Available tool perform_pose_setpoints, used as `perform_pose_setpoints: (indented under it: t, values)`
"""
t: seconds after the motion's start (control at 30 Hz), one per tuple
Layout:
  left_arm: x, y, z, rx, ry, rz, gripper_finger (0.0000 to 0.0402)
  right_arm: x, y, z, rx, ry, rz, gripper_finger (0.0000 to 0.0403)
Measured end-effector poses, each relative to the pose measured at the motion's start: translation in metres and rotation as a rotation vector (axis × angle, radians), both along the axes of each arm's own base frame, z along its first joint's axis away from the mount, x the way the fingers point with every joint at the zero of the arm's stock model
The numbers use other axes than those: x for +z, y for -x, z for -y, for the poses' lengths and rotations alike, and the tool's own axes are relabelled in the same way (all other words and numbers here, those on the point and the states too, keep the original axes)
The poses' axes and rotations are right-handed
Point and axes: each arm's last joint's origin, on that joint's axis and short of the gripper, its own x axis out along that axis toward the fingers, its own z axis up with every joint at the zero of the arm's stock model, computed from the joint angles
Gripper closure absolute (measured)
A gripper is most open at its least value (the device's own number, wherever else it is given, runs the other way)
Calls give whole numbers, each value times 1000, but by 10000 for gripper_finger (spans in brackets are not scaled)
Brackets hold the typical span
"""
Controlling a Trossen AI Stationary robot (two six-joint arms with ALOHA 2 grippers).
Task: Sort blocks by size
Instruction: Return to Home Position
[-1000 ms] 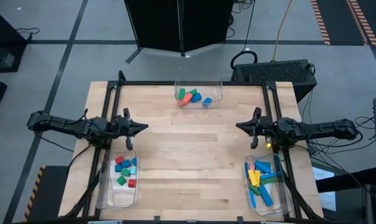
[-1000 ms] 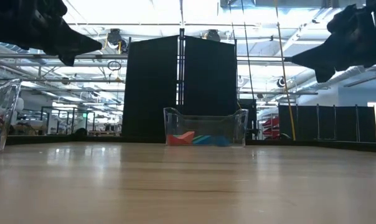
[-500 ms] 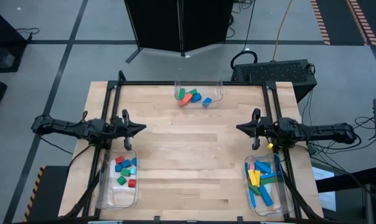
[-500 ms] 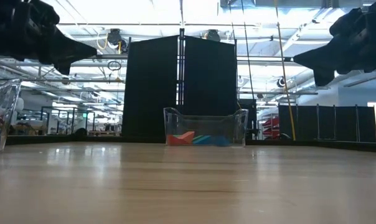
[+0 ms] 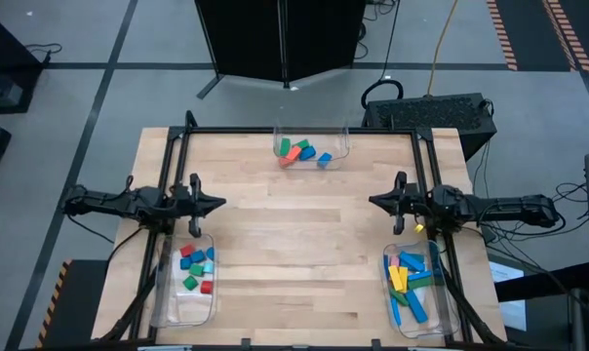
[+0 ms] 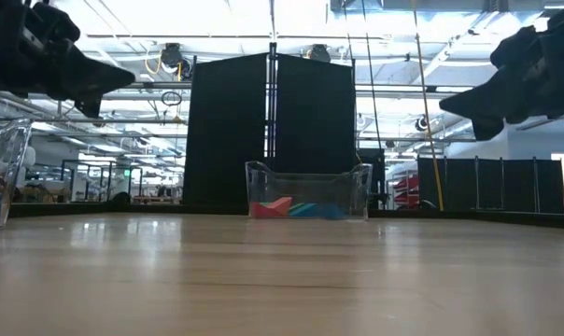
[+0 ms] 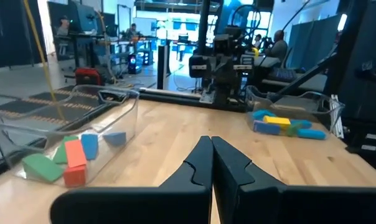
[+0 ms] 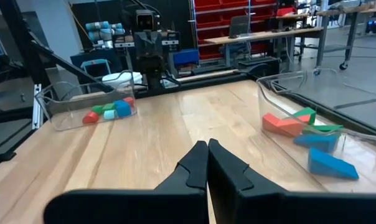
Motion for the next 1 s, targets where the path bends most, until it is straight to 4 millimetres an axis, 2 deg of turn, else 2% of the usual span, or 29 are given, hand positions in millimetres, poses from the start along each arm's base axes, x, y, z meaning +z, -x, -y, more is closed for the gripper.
perform_pose_setpoints:
  t: [0.27,0.63,1.0]
  values:
    - [-4,-2,2,-64,-54,-1,402,-5,0,0,-13,5,-48,403]
    - [-11,-6,5,-142,-126,-74,401,-6,0,-1,25,100,-77,403]
    - [-7,-4,2,-53,-132,-36,402,0,1,-1,11,110,-22,403]
